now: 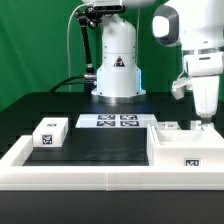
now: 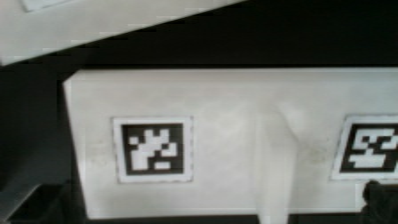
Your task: Assemble cabinet
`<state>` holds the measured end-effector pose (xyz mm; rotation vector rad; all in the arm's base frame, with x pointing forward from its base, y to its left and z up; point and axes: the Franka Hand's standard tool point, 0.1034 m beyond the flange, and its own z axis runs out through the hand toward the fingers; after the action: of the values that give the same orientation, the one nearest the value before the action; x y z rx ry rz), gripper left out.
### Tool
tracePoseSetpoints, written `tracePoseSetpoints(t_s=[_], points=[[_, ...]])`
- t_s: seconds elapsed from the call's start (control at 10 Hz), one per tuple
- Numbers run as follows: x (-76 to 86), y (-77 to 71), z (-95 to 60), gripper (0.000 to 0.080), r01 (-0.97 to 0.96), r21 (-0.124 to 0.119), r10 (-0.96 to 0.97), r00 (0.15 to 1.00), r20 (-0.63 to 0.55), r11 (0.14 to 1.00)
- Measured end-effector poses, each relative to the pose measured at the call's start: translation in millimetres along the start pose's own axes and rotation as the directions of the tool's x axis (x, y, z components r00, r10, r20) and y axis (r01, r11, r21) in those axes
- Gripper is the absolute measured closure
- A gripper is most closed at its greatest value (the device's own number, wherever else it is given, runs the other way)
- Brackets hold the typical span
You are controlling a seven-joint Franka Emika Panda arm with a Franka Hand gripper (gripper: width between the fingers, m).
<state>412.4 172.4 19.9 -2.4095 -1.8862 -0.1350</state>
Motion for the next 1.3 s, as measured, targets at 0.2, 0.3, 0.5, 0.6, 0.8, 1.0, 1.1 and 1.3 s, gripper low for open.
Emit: tracePoseSetpoints(t_s=[0.2,0.3,0.5,0.6,0.8,1.0,1.1,1.3], points=[[0.0,-3.1,6.6,0.0003,-0.002,0.001,0.002,1.000,-0.009,1.000],[-0.2,-4.1,9.0,0.0003,-0.003,0.002,0.003,1.000,-0.012,1.000],[-0.8,-3.8,9.2,0.0091,-0.004,0.003,0.004,1.000,-0.011,1.000],[-2.3,-3.1,9.4,0.0268,-0.007,0.003,0.007,1.000,-0.011,1.000],[-4.8,-2.7,10.5,0.0403,-0.012,0.005,0.012,1.000,-0.009,1.000],[-4.8,-2.1,10.3,0.0582,-0.012,0.003,0.012,1.000,-0.010,1.000],[-4.7,-2.0,10.2,0.0731,-0.012,0.003,0.012,1.000,-0.010,1.000],[-4.7,-1.9,10.2,0.0730,-0.012,0.003,0.012,1.000,-0.010,1.000]])
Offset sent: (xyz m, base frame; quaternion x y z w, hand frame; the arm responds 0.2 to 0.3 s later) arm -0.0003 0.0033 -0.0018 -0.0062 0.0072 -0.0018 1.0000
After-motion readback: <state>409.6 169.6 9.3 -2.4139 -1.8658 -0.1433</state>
